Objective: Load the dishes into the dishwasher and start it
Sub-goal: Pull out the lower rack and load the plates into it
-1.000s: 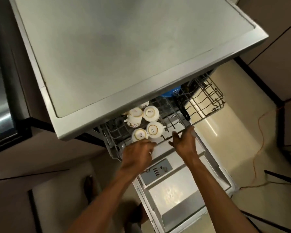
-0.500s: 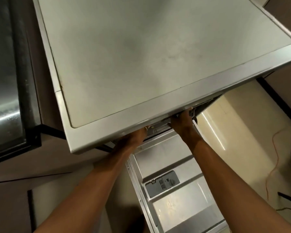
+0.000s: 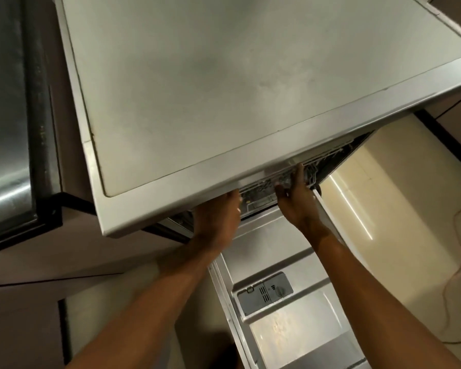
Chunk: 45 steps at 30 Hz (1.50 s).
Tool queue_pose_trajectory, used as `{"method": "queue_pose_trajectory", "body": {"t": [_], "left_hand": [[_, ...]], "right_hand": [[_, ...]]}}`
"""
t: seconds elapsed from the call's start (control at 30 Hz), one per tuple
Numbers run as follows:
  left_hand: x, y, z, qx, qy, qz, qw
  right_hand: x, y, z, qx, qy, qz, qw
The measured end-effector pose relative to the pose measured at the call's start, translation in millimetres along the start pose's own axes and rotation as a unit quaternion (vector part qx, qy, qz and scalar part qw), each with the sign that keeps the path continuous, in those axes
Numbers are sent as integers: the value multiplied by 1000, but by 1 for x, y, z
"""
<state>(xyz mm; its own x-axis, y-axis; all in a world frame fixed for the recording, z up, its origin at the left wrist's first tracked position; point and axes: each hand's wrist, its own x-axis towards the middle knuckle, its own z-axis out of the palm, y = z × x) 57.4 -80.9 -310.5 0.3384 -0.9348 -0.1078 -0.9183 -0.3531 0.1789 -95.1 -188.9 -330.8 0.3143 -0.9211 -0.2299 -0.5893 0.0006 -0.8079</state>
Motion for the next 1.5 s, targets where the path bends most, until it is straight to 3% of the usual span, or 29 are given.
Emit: {"method": "queue_pose_trajectory", "body": {"t": [0.07,0.1,0.17,0.27,0.4,0.67,0.87,1.1,1.5], "left_hand": [[-22,10,20,9,91,87,992],[-31,18,30,-10,94,115,989],[-27,24,53,-45,18,96,994],[1,26,95,-92,-135,-20,986],[45,25,148,-83,-189,-56,977],[60,-18,250,-75,-234,-135,960],[43,-31,256,-65,-218,-97,969],[-28,-9,260,-135,-280,-57,949],[-173,52,299,-211,-349,-37,912]], "right_hand": [[-10,24,6,-101,11,-19,995],[-15,36,10,-158,7,-37,987],[-14,59,18,-234,-34,-54,970],[3,95,31,-317,-82,-57,943],[38,123,54,-384,-123,-61,913],[78,146,113,-436,-183,-92,876],[63,175,122,-394,-96,-127,905],[-9,219,92,-385,-110,-84,913],[-168,285,35,-432,-118,-23,894]]}}
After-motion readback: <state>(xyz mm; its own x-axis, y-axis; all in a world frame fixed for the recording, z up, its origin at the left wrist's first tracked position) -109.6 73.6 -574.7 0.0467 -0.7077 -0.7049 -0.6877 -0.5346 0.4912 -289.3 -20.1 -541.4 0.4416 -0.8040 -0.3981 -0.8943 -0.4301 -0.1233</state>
